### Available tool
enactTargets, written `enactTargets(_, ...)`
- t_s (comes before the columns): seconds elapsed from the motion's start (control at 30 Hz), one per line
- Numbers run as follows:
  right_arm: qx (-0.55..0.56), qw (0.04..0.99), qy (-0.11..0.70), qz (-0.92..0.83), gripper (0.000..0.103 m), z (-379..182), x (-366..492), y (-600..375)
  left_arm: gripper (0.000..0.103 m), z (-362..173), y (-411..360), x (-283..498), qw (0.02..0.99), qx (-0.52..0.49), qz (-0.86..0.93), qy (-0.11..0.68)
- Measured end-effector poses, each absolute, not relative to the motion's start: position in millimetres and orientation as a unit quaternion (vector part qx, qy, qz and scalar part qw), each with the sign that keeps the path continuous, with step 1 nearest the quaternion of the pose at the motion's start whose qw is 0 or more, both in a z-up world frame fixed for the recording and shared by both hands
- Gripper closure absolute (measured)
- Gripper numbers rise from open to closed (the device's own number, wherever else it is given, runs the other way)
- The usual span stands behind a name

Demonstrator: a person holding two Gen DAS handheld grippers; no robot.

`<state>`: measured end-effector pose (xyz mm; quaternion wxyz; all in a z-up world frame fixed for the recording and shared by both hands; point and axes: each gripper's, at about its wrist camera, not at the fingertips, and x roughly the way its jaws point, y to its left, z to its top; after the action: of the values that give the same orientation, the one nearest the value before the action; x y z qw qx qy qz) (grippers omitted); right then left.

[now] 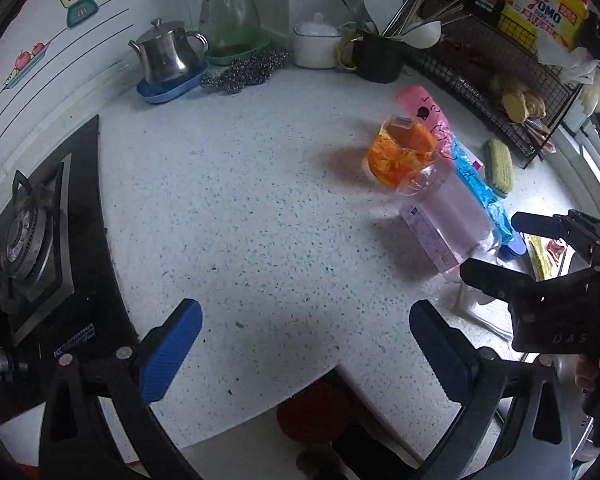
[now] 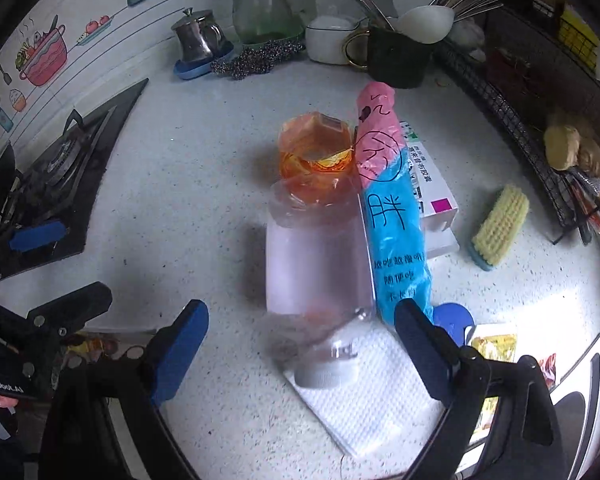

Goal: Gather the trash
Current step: 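Grasp the clear plastic bottle with the right gripper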

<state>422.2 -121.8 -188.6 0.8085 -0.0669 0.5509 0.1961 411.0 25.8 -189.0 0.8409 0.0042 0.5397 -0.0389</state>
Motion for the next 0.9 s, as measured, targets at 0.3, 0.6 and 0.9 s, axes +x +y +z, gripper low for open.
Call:
enactTargets(0.3, -0.114, 0.798, 0.560, 0.192, 0.024, -203.6, 442.8, -100.7, 0.000, -202.8, 26.4, 427.3, 0.832, 0.001, -0.035, 0.554)
enactTargets(0.6, -0.095, 0.786, 0.578, 0.200, 0.034, -221.9, 443.5, -93.5, 0.000, -205.1, 32.8, 415.7, 0.825, -0.004, -0.030, 0.564)
enactTargets(0.9, -0.041, 0.809, 0.554, 0.194, 0.035, -183.4, 413.3, -126.8, 0.000, -176.8, 23.6, 398.3, 0.833, -0.006, -0.045, 0.552)
